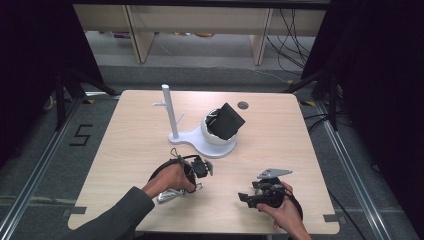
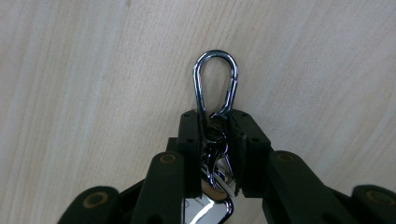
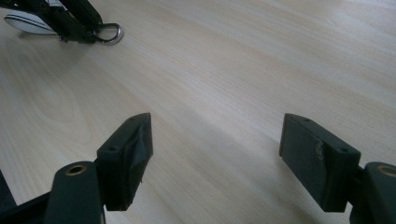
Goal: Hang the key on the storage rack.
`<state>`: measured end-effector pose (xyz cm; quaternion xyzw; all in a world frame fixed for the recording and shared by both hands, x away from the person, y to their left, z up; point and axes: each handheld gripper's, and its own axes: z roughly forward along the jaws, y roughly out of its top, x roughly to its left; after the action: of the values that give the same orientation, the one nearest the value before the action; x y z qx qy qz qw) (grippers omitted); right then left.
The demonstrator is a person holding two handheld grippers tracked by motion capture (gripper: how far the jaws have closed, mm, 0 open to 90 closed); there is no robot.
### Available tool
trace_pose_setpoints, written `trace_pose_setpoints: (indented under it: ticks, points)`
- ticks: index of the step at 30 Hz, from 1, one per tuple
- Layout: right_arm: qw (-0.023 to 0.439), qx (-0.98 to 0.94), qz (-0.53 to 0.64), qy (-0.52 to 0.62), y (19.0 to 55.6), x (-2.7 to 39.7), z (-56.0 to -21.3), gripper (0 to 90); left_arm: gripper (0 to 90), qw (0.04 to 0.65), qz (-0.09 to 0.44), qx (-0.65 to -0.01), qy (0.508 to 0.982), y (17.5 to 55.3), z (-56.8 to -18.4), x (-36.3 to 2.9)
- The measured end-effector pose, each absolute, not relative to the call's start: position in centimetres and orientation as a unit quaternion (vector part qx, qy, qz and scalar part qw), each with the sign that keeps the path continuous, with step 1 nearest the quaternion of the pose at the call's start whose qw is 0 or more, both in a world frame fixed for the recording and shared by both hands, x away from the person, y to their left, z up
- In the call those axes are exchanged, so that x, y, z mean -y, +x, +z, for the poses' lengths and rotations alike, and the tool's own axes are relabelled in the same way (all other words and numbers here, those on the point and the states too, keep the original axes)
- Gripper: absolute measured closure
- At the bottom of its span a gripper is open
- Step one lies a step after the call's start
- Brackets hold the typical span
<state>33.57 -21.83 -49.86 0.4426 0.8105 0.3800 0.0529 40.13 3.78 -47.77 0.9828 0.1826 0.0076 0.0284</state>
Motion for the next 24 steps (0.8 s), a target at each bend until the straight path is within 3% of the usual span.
trace_pose_setpoints:
  ticks: [12, 24]
  points:
    - [0.051, -0.812, 0.377, 0.442, 33.6, 22.0, -49.8, 27.3, 75.3, 0.037, 0.004, -0.159, 0.987, 39.9, -47.5, -4.0]
    - [0.035, -0.812, 0.369, 0.452, 33.6, 22.1, -49.7, 27.4, 75.3, 0.085, 0.022, -0.192, 0.978, 40.9, -43.3, -7.1]
